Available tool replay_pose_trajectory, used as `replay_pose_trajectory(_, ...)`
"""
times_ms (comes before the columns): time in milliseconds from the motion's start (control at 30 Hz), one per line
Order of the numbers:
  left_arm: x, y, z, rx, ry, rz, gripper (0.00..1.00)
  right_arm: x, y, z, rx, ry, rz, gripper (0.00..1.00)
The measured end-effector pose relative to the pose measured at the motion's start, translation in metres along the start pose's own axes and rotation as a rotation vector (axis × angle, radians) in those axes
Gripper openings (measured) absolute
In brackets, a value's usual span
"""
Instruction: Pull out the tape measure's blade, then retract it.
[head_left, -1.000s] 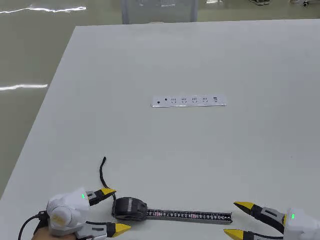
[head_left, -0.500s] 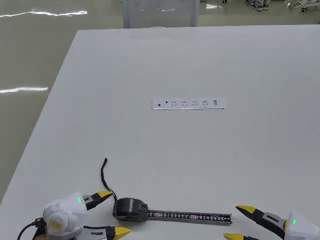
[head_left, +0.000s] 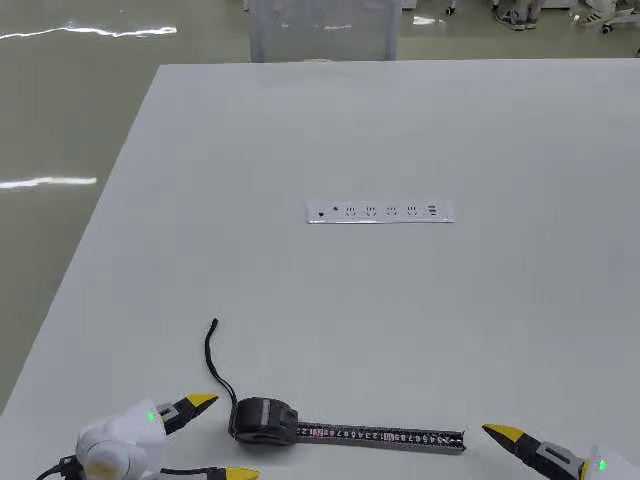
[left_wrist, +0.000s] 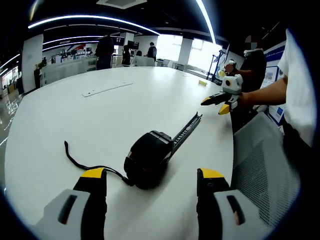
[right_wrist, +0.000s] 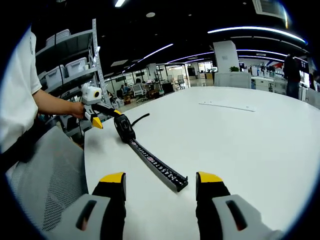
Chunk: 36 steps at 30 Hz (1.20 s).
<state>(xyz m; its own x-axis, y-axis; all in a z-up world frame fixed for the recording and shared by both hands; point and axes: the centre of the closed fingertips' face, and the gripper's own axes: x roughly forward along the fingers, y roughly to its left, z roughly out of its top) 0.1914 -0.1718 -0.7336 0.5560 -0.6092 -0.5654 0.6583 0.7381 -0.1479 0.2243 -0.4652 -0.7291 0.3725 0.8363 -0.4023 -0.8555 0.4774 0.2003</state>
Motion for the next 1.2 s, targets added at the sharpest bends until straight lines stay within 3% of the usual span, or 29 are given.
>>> replay_pose_trajectory(767,-0.02,-0.013,-0.016,-0.076,-0.018,0.058,0.76,-0.014,0.014,0.002,0.028,-0.011,-0.057,0.63)
replay_pose_trajectory(1200,-0.039,-0.012,-0.02,-0.111,-0.04,0.093,0.78,-0.025,0.017,0.0,0.028,-0.016,-0.086,0.65)
